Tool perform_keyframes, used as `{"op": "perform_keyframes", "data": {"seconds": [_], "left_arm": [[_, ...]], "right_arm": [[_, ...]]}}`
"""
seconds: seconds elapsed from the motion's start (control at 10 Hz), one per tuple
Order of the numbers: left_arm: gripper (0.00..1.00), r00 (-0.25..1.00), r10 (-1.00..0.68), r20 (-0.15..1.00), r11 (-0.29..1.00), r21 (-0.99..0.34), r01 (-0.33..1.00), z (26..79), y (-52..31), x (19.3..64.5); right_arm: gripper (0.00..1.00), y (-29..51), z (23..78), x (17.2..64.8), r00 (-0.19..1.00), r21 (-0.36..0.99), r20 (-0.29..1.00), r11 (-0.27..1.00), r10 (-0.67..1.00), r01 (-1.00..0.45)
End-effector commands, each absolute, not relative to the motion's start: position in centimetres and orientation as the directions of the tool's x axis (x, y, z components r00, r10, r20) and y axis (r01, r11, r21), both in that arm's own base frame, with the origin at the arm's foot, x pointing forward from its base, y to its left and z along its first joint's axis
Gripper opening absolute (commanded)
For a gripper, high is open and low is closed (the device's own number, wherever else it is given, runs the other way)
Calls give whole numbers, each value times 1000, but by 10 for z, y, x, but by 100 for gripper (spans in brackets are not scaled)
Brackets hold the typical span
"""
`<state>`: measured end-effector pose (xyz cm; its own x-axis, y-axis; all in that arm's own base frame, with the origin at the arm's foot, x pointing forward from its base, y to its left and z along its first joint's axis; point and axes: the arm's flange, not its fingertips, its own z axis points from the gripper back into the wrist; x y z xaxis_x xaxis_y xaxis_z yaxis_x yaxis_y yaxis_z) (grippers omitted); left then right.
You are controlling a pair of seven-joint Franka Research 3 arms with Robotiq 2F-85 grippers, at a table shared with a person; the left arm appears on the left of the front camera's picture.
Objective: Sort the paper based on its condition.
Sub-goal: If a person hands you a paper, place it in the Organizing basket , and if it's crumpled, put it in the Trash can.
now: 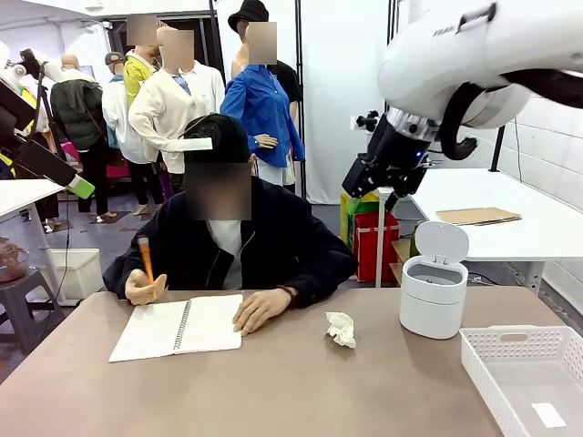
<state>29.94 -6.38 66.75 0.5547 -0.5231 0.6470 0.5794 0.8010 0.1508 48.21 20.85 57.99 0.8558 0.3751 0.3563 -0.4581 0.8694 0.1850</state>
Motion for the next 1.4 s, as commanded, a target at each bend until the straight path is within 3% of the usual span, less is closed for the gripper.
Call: {"op": "perform_keyframes", "data": {"seconds": [0.0, 0.3, 0.6, 1.0, 1.2, 1.3], "left_arm": [[100, 556, -520, 648, 801, 145, 581, 669, -63, 299], [100, 556, -520, 648, 801, 145, 581, 669, -63, 299], [100, 556, -520, 648, 801, 145, 581, 669, -63, 299], [100, 556, -520, 648, 801, 145, 581, 669, -63, 299], [100, 556, -520, 648, 801, 145, 581, 669, -63, 299], [100, 556, -520, 648, 801, 145, 581, 669, -63, 299]], "right_arm": [[100, 221, 565, 498, 884, 208, 295, 879, 362, -429], [100, 234, 507, 511, 873, 107, 218, 878, 437, -466], [100, 255, 446, 513, 805, -15, 233, 830, 546, -558], [100, 277, 389, 504, 758, -52, 288, 800, 585, -597], [100, 278, 368, 501, 690, -92, 262, 729, 675, -678], [100, 274, 365, 503, 621, -45, 227, 645, 751, -763]]}}
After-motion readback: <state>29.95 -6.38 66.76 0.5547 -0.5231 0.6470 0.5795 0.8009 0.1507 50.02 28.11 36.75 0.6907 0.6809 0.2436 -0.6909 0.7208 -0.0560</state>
